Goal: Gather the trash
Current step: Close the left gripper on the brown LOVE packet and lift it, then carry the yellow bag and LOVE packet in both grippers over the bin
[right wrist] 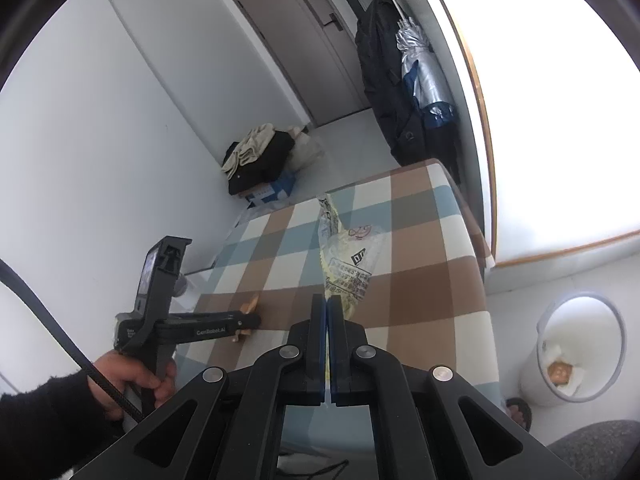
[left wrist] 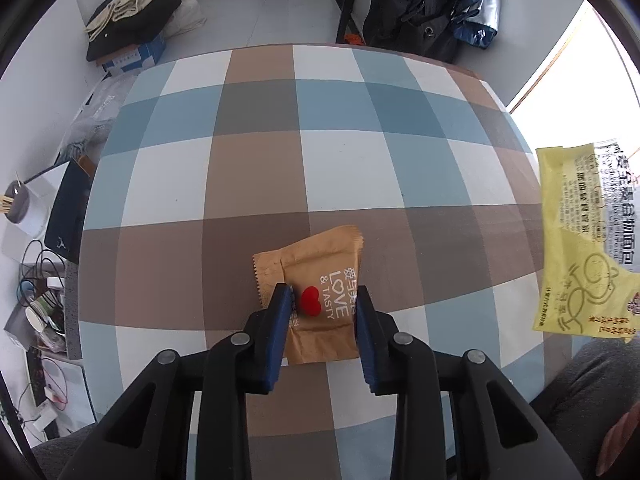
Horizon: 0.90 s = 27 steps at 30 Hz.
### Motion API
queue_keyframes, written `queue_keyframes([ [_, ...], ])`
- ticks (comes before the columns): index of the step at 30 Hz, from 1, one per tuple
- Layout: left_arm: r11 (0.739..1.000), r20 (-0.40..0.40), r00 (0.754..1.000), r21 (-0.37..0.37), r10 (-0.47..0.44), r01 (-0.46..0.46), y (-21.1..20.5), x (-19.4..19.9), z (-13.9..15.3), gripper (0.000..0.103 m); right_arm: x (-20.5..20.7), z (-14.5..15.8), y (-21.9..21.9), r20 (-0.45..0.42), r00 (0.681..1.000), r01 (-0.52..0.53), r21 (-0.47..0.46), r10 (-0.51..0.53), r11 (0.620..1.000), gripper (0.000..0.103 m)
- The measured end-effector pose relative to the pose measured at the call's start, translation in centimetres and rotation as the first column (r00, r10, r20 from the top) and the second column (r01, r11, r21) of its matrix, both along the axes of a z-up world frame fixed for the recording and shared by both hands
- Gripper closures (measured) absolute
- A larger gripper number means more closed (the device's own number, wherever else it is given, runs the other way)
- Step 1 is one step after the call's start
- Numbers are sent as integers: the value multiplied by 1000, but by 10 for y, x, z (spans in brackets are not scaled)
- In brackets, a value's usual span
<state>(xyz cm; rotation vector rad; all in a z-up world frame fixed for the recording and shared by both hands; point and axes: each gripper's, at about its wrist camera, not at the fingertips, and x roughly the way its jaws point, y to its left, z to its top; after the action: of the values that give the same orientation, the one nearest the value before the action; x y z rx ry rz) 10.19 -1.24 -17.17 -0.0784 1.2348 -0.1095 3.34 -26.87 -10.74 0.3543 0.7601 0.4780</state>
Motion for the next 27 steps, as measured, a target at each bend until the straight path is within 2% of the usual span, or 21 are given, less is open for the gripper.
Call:
queue_keyframes([
  [3, 1000, 4, 1000, -19, -14, 14, 3, -2, 2, 83, 0, -1, 4, -1, 1000, -1, -16, 1, 1000, 102],
  [5, 999, 33, 999, -28, -37, 38, 5, -4, 6, 88, 0, -1, 6, -1, 1000, -1, -27, 1, 1000, 102],
  [7, 999, 56, 997, -17, -51, 52, 9, -8, 7, 97, 1, -2, 8, -4, 1000, -1, -35, 0, 999, 102],
  [9, 999, 61, 997, -22, -41, 42, 14, -9, 9, 100, 2, -2, 10, -7, 1000, -1, -40, 1, 999, 102],
  [11, 998, 64, 998, -49, -28, 31, 20, -9, 12, 101, 1, -2, 11, -6, 1000, -2, -39, 2, 999, 102],
  [19, 996, 96, 994, -77, -44, 52, 20, -10, 25, 101, 0, 6, 9, -3, 1000, -7, -7, 7, 1000, 102],
  [27, 986, 148, 982, -103, -119, 135, -18, -3, 45, 101, -6, 23, -19, -7, 999, 38, 68, -38, 997, 102],
])
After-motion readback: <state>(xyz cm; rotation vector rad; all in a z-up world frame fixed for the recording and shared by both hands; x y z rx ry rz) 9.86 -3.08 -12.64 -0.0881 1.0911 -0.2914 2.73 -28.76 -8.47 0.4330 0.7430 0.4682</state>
